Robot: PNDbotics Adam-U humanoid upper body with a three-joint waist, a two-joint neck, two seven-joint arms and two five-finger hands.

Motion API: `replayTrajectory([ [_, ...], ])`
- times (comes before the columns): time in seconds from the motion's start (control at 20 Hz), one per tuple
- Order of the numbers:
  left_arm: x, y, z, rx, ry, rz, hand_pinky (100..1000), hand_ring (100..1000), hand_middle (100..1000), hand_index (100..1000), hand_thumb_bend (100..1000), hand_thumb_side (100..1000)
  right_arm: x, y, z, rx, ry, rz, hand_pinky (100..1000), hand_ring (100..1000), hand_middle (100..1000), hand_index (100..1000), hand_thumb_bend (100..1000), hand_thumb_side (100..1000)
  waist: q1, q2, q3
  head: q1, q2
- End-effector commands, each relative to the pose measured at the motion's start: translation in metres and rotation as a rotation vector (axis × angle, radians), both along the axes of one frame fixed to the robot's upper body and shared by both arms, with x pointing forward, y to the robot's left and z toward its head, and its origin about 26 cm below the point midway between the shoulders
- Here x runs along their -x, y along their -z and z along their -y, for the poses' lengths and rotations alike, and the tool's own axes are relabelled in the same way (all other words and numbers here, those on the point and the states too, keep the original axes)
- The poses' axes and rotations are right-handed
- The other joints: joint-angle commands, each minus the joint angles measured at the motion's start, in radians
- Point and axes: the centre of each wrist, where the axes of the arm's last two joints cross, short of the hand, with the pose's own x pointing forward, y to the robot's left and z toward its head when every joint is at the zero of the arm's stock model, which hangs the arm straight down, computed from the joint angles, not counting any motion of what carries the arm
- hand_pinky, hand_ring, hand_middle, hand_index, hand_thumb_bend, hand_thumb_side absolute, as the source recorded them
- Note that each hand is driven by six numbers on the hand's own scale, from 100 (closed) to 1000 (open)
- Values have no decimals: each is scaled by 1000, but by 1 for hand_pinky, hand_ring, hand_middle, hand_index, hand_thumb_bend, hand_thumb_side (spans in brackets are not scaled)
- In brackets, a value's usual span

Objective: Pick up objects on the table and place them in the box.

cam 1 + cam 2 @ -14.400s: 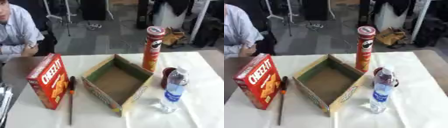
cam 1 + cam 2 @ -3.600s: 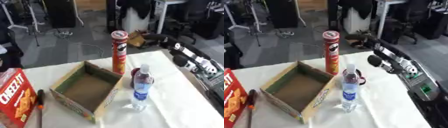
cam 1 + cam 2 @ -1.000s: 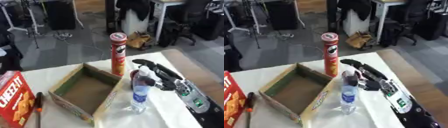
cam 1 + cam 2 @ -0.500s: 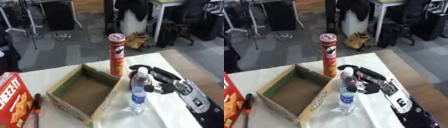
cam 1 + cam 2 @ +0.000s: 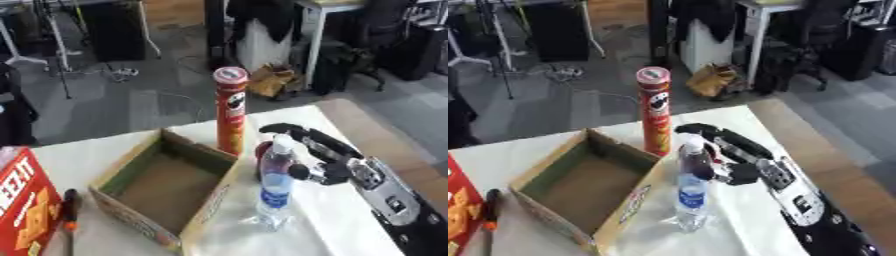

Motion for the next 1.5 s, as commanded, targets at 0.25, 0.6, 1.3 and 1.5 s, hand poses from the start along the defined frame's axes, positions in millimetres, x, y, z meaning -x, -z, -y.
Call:
replayTrajectory([
  [0.25, 3, -6, -1, -9, 4, 18, 1000, 969, 873, 876, 100, 1000, -2, -12, 9, -12, 64, 52, 851, 955, 814, 946, 607, 1000, -3, -12, 4, -8, -14],
  [0.6, 3, -6, -2, -8, 3, 15, 1000, 969, 873, 874, 100, 1000, -3, -5, 8, 10, 73, 38, 851, 957, 796, 934, 608, 1000, -3, -10, 8, -13, -13],
  [1.3, 3, -6, -2, -3, 2, 13, 1000, 969, 873, 871, 100, 1000, -4, 1, 8, 107, 44, -15, 852, 957, 777, 926, 620, 1000, -3, -11, 10, -20, -11],
  [1.5, 3, -6, -2, -3, 1, 12, 1000, 969, 873, 868, 100, 1000, -4, 1, 10, 108, 57, -12, 732, 864, 746, 898, 620, 1000, -4, -9, 11, -24, -11],
])
